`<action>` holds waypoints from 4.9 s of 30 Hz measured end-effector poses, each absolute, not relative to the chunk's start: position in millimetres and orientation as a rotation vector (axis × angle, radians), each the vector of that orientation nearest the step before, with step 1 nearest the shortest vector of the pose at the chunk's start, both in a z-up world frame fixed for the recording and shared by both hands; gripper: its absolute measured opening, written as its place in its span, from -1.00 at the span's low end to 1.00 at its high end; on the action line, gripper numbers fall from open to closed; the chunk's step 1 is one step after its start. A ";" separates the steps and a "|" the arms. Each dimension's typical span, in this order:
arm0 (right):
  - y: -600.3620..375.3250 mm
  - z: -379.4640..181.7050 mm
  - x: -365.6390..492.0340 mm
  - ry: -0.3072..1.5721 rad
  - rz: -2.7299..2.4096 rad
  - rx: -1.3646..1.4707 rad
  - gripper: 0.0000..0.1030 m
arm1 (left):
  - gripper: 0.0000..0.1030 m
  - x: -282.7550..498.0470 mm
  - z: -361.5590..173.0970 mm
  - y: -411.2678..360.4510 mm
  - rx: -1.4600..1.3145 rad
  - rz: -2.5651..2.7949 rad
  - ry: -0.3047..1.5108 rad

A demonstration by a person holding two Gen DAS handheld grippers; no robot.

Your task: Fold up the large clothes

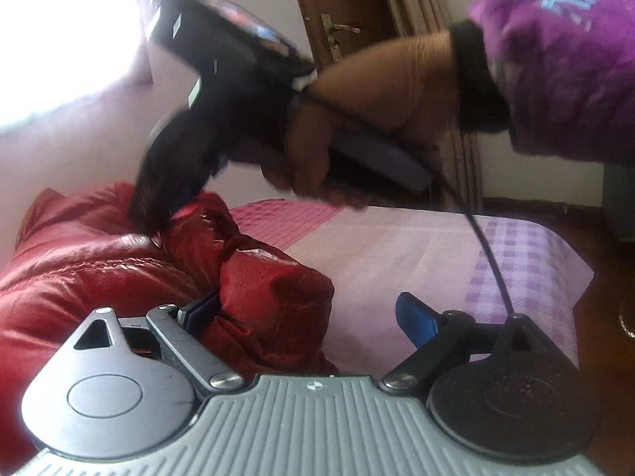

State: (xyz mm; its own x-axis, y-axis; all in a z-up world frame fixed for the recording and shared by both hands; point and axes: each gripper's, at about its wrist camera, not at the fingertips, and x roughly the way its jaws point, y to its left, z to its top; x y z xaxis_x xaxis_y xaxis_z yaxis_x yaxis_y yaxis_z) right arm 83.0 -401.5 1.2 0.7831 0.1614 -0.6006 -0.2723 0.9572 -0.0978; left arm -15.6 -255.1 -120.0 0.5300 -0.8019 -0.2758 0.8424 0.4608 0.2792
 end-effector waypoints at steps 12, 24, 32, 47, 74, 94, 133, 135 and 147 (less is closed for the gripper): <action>-423.9 -41.7 83.6 0.607 0.247 0.003 -0.48 | 0.10 -23.3 -58.8 -177.2 0.161 -0.990 0.052; -456.4 -43.5 85.6 0.630 0.383 0.155 -0.48 | -0.43 -4.6 -86.2 -220.4 0.286 -1.065 0.183; -448.3 -4.2 77.8 0.673 0.316 -0.097 -0.44 | -0.43 9.5 -100.8 -223.2 0.298 -1.057 0.233; -415.3 -5.4 124.9 0.673 0.168 0.037 -0.46 | -0.42 7.4 -112.0 -237.5 0.294 -1.056 0.220; -419.6 -49.9 123.6 0.629 0.107 0.149 -0.45 | -0.35 -3.7 -108.2 -242.4 0.338 -1.017 0.266; -409.4 -14.1 52.1 0.532 0.085 0.138 -0.23 | -0.32 -2.1 -107.8 -247.3 0.347 -1.005 0.267; -404.8 -73.6 -26.8 0.495 0.093 0.242 -0.09 | 0.34 -29.0 -57.0 -201.9 0.427 -0.867 0.224; -403.9 -73.9 -27.5 0.494 0.084 0.245 -0.08 | 0.43 -29.3 -51.6 -195.4 0.421 -0.852 0.219; -408.5 -77.5 -27.9 0.491 0.070 0.286 0.02 | 0.98 20.9 -3.9 -135.3 0.247 -0.783 0.253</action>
State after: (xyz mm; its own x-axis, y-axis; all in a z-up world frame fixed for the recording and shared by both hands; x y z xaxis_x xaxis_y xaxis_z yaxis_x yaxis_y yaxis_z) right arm -27.9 -408.5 -77.5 0.8801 0.1344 -0.4553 0.0021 0.9580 0.2869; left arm 20.9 -135.3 -3.9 0.6814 -0.6610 -0.3141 0.7199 0.6828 0.1249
